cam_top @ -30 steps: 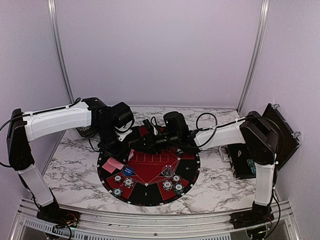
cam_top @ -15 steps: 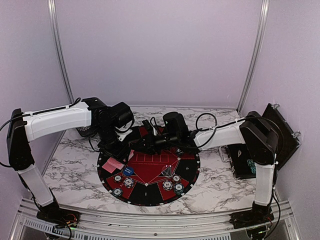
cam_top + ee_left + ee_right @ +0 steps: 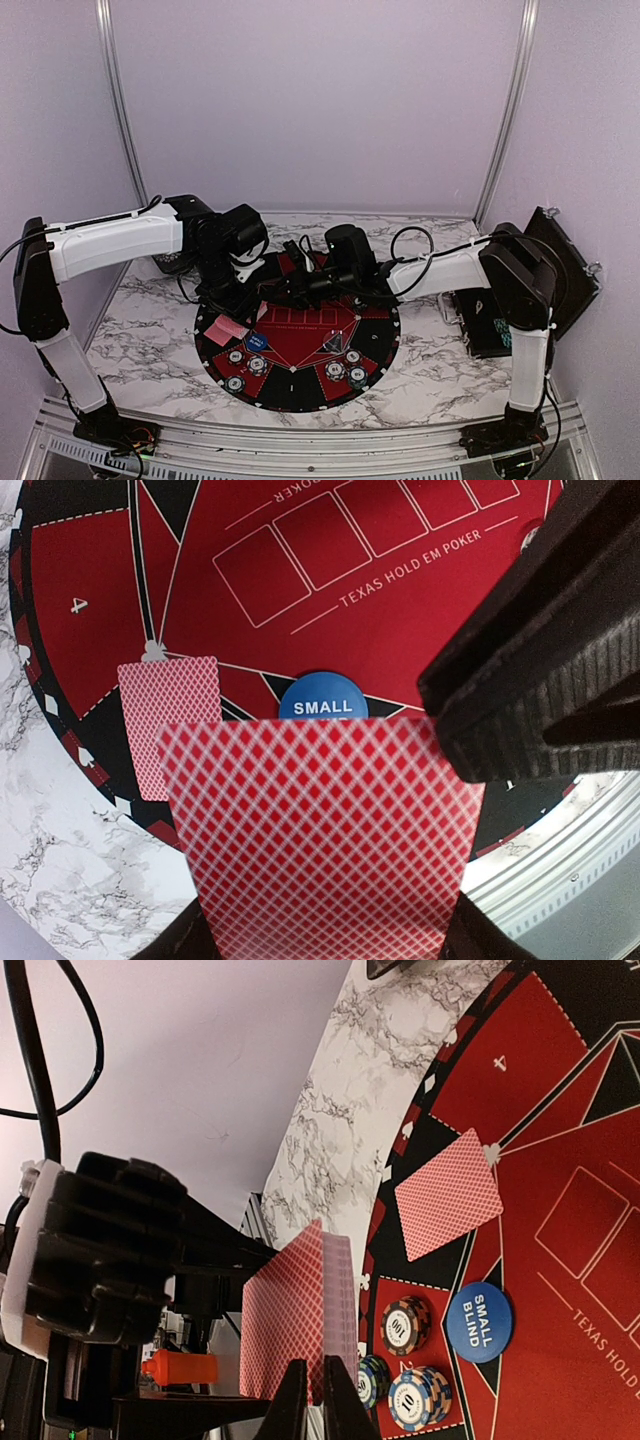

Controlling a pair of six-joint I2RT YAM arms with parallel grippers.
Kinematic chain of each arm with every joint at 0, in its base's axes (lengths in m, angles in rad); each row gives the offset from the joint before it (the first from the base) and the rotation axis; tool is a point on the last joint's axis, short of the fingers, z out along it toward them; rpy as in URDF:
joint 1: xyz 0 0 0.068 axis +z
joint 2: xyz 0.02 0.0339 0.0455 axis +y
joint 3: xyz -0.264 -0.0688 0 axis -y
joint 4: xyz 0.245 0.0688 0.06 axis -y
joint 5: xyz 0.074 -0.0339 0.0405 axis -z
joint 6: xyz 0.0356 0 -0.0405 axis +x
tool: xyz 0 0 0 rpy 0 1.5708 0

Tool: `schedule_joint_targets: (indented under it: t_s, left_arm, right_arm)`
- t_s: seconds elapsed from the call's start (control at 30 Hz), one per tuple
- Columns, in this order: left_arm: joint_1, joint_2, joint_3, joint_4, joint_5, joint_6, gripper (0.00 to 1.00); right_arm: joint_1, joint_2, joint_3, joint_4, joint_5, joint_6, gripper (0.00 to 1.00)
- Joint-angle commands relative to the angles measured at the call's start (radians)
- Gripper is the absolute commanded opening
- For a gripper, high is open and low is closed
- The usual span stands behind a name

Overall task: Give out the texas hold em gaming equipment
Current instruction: Pick up the poker card from the face-down deck piles.

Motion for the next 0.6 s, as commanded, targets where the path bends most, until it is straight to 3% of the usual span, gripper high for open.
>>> schedule_joint_targets:
  t_s: [0.0,0.17,0.57]
  left_arm:
    - [-0.005,-0.002,0.005,0.002,0.01,0.009,0.53]
    - [-0.004,-0.005,0.003,0.001,0.01,0.009,0.53]
    - [-0.005,-0.008,-0.001,0.0,0.013,0.006,0.53]
  right_arm:
    - [0.007,0.004,0.003,-0.008,0.001,0.001,0.05]
    - [0.005,0.006,0.011,-0.016,0.006,-0.001,0.0]
    - [-0.015,-0.001,0.012,-0.025,0.018,-0.002,0.0]
